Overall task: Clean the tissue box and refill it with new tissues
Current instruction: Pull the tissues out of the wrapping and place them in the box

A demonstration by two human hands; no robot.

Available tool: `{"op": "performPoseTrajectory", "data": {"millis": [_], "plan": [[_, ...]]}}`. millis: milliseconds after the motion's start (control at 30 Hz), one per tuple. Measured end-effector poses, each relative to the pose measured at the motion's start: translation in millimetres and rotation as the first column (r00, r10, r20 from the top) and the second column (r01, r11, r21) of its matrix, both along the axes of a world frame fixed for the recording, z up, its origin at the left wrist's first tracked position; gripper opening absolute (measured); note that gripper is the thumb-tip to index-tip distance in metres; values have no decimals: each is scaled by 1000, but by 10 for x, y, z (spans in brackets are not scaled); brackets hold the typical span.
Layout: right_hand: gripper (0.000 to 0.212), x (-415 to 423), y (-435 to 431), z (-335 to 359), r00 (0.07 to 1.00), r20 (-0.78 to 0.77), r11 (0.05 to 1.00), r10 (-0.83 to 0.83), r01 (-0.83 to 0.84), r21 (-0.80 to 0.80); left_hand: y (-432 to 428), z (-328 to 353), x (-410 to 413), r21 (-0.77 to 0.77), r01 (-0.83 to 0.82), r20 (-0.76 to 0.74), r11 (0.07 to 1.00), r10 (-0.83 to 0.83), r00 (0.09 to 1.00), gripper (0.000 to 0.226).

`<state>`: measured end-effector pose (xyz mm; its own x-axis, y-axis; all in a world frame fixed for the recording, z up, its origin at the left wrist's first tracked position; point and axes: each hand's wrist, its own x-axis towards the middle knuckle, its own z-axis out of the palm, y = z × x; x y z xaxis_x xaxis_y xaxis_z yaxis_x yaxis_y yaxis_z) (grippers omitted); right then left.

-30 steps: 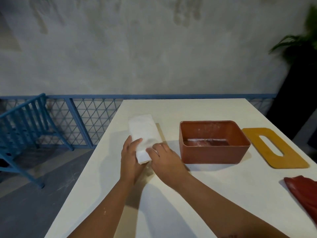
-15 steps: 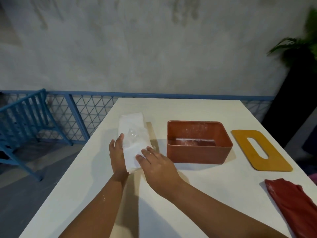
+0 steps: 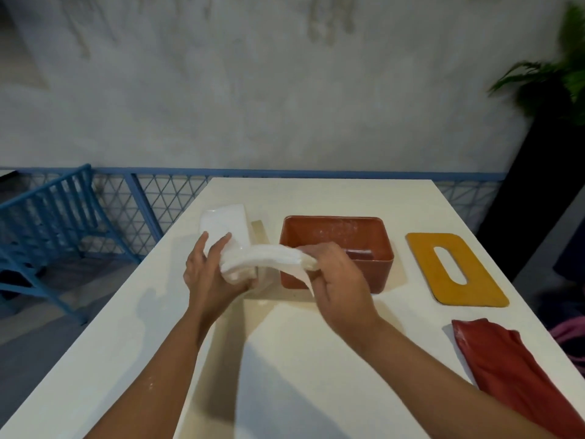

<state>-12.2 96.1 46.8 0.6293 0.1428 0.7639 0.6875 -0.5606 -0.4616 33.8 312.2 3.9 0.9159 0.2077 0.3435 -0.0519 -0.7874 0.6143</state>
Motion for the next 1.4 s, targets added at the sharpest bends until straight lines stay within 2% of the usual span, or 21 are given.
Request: {"op": "performPoseTrajectory", "data": {"millis": [133, 200, 300, 367, 467, 533, 600, 733, 833, 933, 1067, 1167, 1300, 1400], "plan": [[18, 3, -334, 71, 982, -175, 991, 75, -54, 121, -297, 203, -137, -99, -23, 63, 995, 30, 998, 67], [18, -26, -479, 60, 952, -279, 975, 129, -70, 212, -402, 300, -191, -273, 4, 64, 962, 14, 998, 56], [15, -111, -713, 38, 866, -438, 932, 240, -80, 352, -575, 414, -331, -480, 72, 85, 874, -36, 996, 49], [27, -163, -871, 14, 793, -500, 889, 348, -110, 445, -678, 447, -432, -544, 127, 125, 829, -69, 990, 44], [56, -219, -1094, -105, 734, -598, 914, 322, -78, 397, -826, 419, -552, -648, 189, 147, 737, -123, 982, 37], [57, -246, -1188, -224, 734, -624, 931, 269, -33, 363, -905, 333, -581, -727, 208, 131, 654, -166, 978, 36], [53, -254, -1233, -355, 739, -644, 945, 200, 28, 326, -960, 196, -596, -774, 177, 70, 608, -195, 978, 42], [54, -250, -1260, -610, 675, -714, 946, 185, 73, 314, -994, -113, -625, -789, 96, -77, 607, -251, 965, 58], [55, -229, -1253, -711, 637, -745, 937, 198, 101, 335, -1046, -222, -655, -782, 26, -161, 623, -241, 957, 50], [45, -201, -1215, -657, 681, -677, 903, 278, 56, 427, -1086, -222, -633, -785, 22, -139, 619, -210, 968, 45], [49, -193, -1213, -623, 678, -681, 883, 276, 100, 458, -1073, -187, -623, -805, 40, -103, 592, -207, 973, 51], [48, -204, -1243, -715, 649, -729, 921, 218, 109, 373, -1097, -238, -669, -797, 58, -162, 601, -306, 938, 59], [41, -147, -1290, -700, 623, -769, 943, 140, 153, 296, -1181, -192, -654, -742, 75, -164, 667, -289, 943, 38], [35, -70, -1349, -649, 541, -832, 944, 126, 193, 268, -1161, -146, -595, -677, 100, -209, 729, -321, 924, 36]]}}
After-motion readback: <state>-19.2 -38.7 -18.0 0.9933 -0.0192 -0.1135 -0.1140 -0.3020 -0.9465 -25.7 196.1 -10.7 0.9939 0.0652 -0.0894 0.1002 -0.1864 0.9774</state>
